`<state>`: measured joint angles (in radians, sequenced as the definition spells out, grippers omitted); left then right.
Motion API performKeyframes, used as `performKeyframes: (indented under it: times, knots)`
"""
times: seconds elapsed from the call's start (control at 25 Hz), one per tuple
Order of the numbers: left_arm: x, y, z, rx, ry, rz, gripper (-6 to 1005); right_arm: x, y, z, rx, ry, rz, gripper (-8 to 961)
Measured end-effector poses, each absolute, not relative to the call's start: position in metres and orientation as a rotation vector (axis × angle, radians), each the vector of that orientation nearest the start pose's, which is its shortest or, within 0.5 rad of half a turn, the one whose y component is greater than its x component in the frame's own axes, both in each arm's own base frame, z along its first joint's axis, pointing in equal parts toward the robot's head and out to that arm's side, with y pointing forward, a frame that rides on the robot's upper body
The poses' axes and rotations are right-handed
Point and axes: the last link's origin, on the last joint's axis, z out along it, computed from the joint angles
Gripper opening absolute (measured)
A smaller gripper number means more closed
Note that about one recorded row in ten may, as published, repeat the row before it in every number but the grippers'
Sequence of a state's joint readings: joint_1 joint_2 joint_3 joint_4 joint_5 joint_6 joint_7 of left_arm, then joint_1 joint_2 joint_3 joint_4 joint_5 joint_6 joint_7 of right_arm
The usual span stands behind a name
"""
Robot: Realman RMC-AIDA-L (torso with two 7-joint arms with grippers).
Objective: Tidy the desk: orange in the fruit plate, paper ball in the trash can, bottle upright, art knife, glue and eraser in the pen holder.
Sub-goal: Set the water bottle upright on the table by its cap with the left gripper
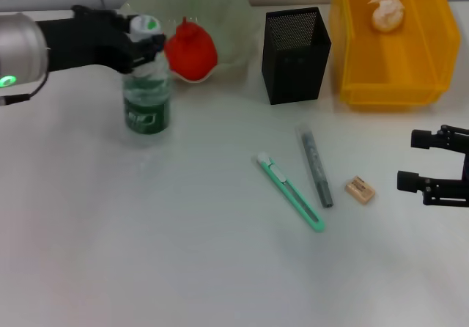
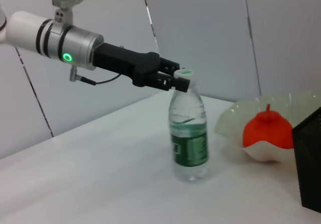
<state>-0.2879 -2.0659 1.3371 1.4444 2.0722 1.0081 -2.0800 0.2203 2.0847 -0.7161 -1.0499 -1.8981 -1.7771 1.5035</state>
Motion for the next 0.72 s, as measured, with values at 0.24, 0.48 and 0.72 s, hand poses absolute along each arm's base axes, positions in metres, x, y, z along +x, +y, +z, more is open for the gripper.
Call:
performKeyframes:
  times: [0.24,0.48,0.72]
  knots:
    - [-0.205,0.354,0.049,-2.361,-0.62,-0.421,435,0.288,0.26,0.062,-2.68,0.641,0.703,831]
    - [-0.209,0.35,0.047,-2.358,-0.644,-0.478,451,0.288,0.259,0.062,-2.683,0.643,0.706,831]
    - [-0.22,0.351,0.047,-2.331,-0.675,-0.57,468,0.289,0.257,0.062,-2.681,0.651,0.705,831]
